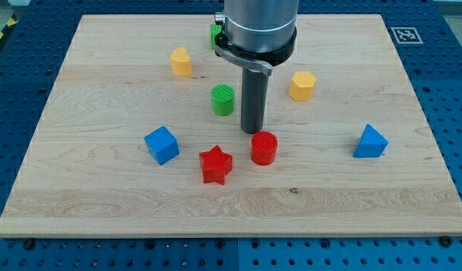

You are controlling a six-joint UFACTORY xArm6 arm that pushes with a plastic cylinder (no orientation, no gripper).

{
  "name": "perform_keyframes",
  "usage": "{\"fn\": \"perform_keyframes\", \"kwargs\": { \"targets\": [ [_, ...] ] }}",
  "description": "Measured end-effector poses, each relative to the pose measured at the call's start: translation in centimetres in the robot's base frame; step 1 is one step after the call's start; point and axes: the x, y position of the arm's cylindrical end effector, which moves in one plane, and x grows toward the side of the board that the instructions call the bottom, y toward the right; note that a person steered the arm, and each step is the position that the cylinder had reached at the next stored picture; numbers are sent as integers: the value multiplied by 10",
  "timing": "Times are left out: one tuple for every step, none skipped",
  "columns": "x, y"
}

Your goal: Push red star slightly right

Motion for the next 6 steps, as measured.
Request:
{"fn": "perform_keyframes", "kwargs": {
  "targets": [
    [14, 8],
    [27, 17],
    [29, 19],
    [29, 13],
    [29, -17],
    [29, -46]
  ]
}}
